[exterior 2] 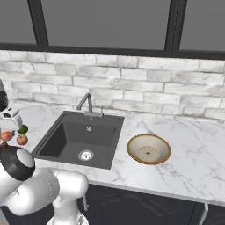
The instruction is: There is a mixed pile of frozen fruits and vegetables on the counter. Locate all the frozen vegetables and place the items in a bowl on the counter. Take all the frozen fruits and defrost them in a running sink.
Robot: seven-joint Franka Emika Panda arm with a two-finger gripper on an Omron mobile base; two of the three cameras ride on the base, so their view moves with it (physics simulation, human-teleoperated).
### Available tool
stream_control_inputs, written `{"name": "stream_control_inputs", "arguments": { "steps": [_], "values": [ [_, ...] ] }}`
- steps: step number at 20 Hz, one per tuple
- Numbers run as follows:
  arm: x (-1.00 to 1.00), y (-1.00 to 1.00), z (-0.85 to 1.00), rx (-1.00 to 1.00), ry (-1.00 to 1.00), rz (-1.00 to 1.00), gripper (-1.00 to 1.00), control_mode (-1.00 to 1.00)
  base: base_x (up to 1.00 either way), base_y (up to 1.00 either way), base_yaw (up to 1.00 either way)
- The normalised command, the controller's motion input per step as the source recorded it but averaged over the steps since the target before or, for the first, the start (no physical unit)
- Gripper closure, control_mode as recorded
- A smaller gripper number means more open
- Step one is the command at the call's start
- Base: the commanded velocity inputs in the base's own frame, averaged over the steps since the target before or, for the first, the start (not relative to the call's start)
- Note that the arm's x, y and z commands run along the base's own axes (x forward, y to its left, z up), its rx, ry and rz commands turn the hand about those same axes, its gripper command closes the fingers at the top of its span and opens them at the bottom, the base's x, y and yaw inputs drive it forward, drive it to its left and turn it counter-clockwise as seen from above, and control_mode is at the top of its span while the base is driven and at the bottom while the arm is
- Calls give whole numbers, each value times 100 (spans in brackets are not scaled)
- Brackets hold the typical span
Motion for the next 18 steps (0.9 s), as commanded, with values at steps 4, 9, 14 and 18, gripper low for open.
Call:
{"name": "stream_control_inputs", "arguments": {
  "steps": [4, 9, 14, 18],
  "values": [
    [5, 43, -34, -4, 0, 16, -100, -100, 0, 0, 0],
    [10, 36, -29, -6, -1, 10, -100, -100, 0, 0, 0],
    [28, 42, -31, -4, -5, 4, -100, -100, 0, 0, 0],
    [31, 42, -28, 0, -13, 0, -100, -100, 0, 0, 0]
  ]
}}
